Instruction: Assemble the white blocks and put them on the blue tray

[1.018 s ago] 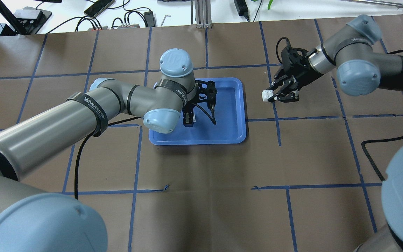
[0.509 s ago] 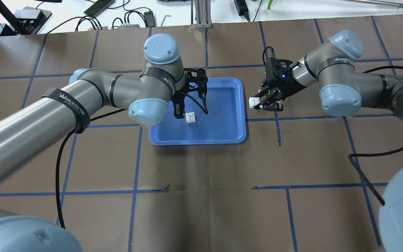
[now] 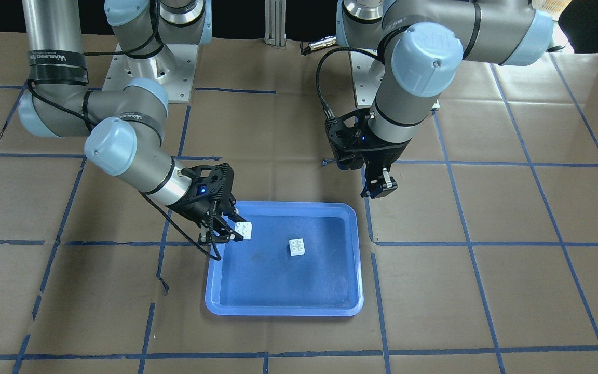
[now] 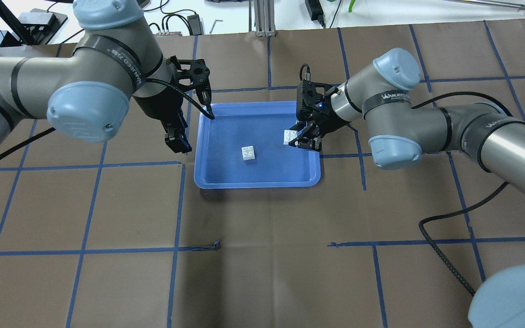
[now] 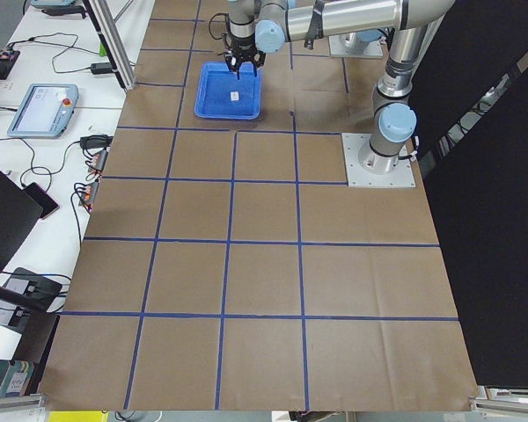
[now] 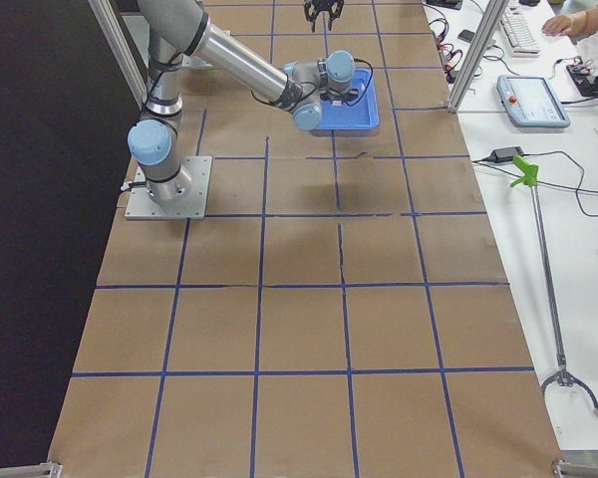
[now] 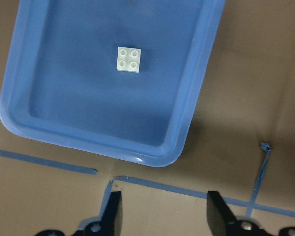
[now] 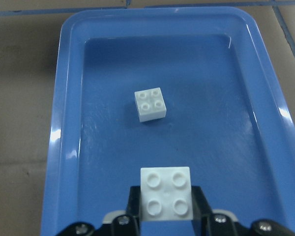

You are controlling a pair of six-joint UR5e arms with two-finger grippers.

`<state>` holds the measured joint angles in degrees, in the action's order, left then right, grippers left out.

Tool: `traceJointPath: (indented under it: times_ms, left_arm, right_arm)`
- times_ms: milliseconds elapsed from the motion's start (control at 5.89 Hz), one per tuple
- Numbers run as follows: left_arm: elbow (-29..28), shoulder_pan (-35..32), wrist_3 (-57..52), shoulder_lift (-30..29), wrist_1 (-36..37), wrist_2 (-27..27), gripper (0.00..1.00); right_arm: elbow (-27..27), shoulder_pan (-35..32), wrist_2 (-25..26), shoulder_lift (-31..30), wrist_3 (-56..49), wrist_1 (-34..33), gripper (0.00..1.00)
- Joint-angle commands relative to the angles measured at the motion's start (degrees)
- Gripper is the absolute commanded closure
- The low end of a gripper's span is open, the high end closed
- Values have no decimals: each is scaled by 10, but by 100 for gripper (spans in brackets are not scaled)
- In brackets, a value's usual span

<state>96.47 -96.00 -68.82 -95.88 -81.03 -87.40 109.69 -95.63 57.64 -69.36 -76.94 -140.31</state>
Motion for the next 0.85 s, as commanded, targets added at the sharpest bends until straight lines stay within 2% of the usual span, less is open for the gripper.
traceJointPath:
  times_ms: [0,170,339,509,679]
  left_arm:
    - [-48,1,92,28,-98,-14,34]
    - [-56,2,205,30,-102,-43,34]
    - [-57,1,315,37,-95,-50,33]
    - [-57,1,479,41,-73,-49,12]
    - [-57,4,581,40,-35,-44,0]
  right_arm:
    - [2,-39,4,29,35,-56,78]
    - [4,-49,12,52,36,-84,78]
    - [14,-56,27,60,36,-91,78]
    - [22,-56,28,66,35,-101,78]
    - [22,-57,27,82,35,-124,78]
